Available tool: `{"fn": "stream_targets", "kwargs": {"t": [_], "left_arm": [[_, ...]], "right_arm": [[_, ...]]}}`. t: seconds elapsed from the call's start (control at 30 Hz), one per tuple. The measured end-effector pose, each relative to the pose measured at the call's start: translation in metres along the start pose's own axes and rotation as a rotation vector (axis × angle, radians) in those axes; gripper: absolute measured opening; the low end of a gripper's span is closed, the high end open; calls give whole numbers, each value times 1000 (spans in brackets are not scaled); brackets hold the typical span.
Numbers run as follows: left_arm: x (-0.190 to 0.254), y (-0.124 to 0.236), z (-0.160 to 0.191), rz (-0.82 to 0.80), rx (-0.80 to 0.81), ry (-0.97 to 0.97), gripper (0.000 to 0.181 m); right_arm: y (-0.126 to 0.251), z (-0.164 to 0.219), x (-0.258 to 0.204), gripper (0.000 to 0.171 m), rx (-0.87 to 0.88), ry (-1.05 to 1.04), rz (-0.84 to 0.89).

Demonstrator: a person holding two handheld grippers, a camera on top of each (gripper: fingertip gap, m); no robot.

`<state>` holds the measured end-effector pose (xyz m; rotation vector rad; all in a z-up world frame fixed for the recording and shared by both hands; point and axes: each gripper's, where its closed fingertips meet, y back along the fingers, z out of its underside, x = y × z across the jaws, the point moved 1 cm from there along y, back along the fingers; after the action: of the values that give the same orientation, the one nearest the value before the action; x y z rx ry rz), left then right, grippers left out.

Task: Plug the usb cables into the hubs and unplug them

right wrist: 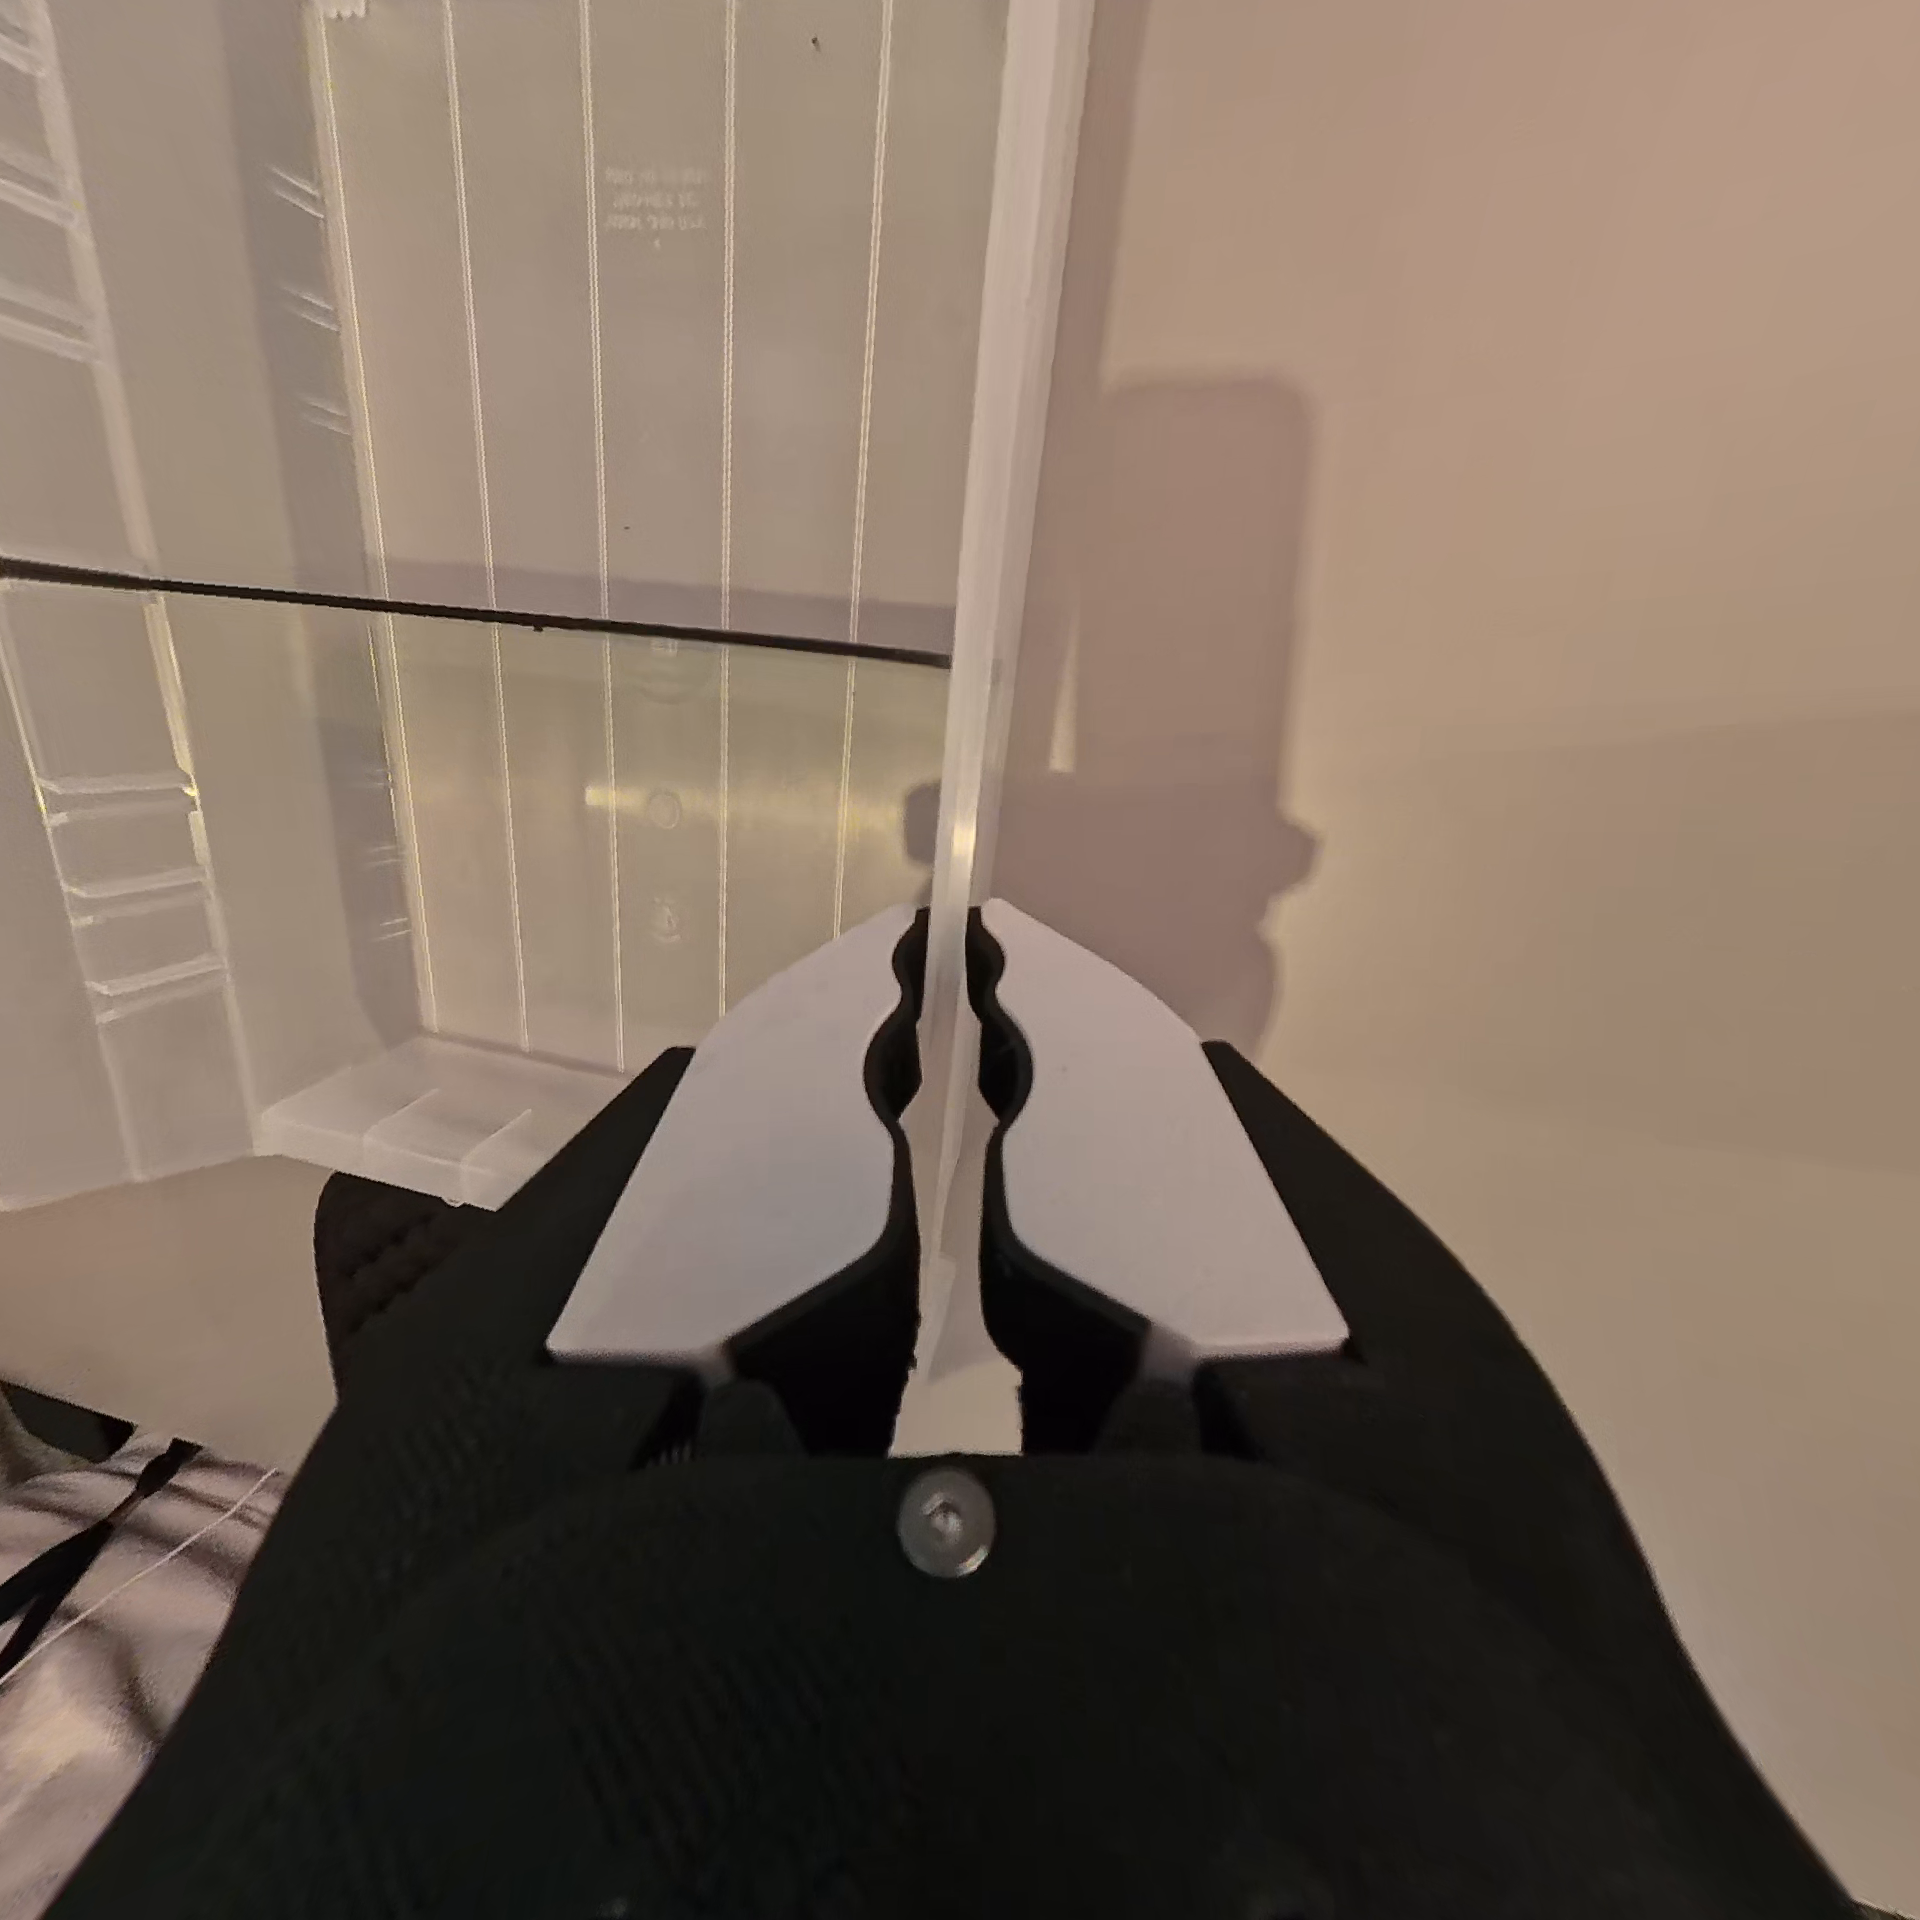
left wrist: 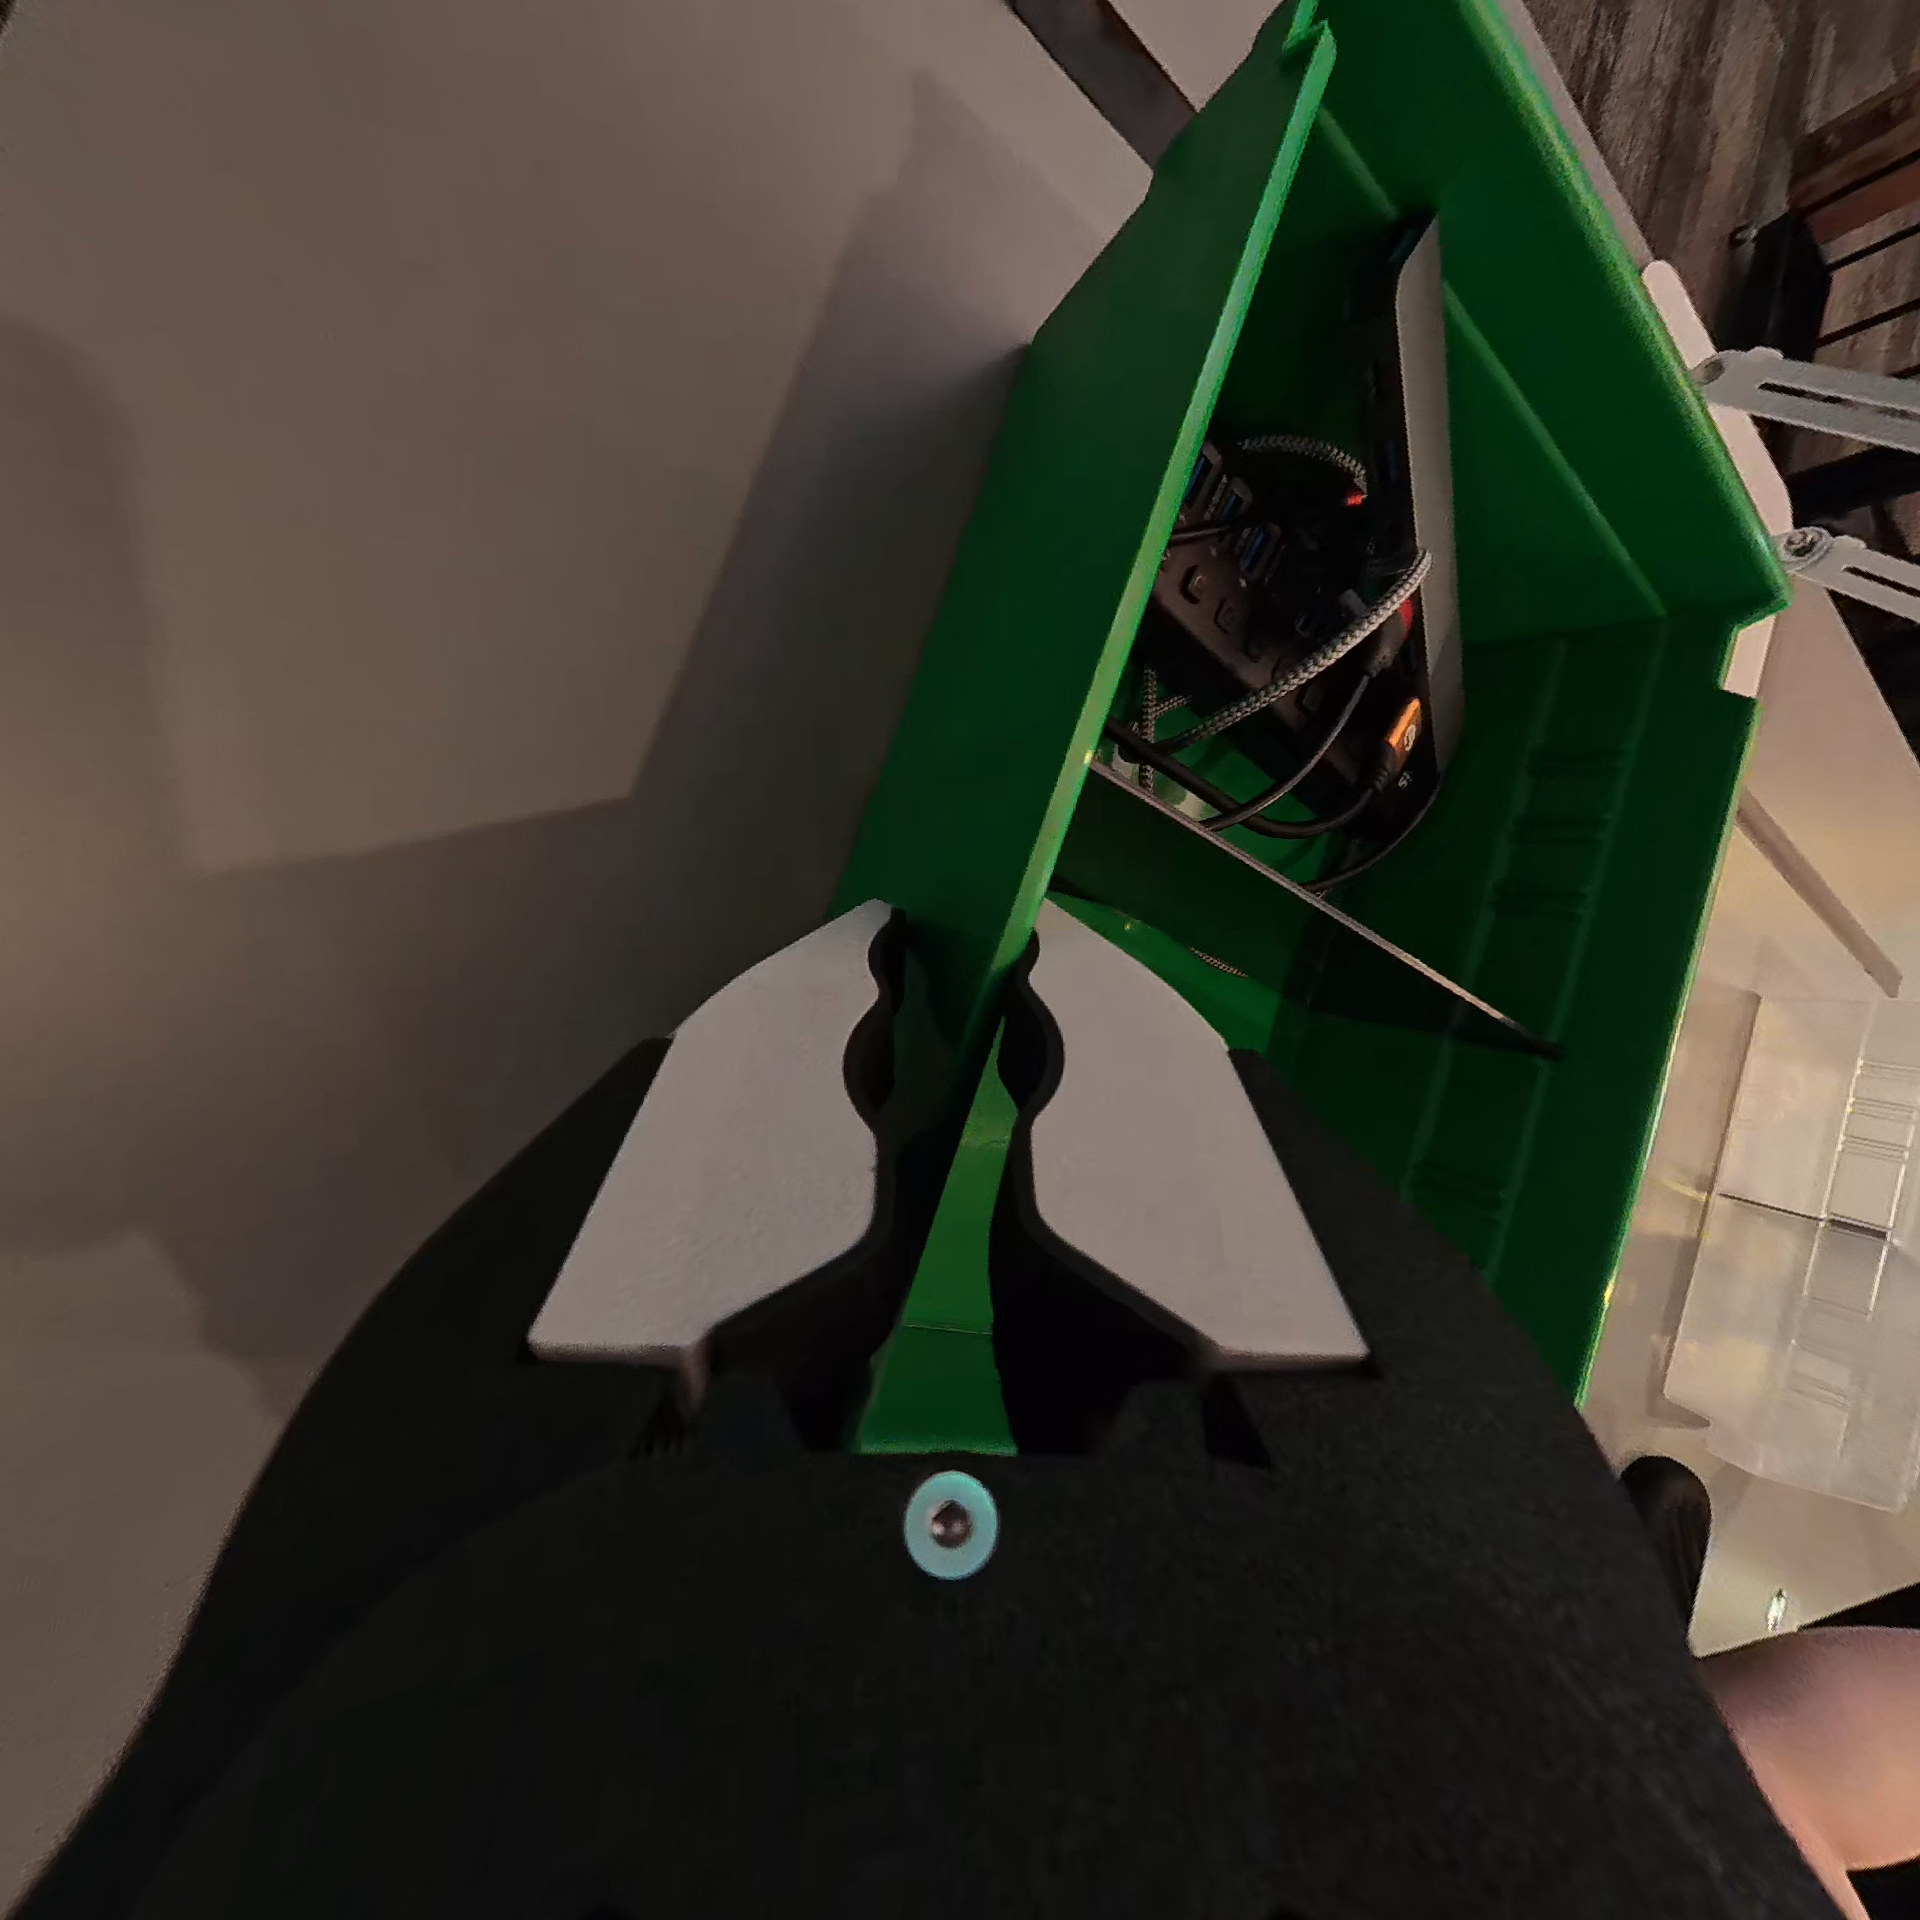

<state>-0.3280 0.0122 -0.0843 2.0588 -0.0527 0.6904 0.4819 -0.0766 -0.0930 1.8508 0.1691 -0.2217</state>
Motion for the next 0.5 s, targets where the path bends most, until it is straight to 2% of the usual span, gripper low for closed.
{"fn": "stream_targets", "kwargs": {"t": [0.23,0.37,0.5], "left_arm": [[5,11,-8,-9,56,-4,17],[9,52,-36,-38,295,-20,19],[36,106,-55,-9,541,-99,20]], "right_arm": [[3,0,1,10,12,-20,-2],[26,-4,3,13,91,-58,43],[71,-13,-9,8,263,-139,32]]}}
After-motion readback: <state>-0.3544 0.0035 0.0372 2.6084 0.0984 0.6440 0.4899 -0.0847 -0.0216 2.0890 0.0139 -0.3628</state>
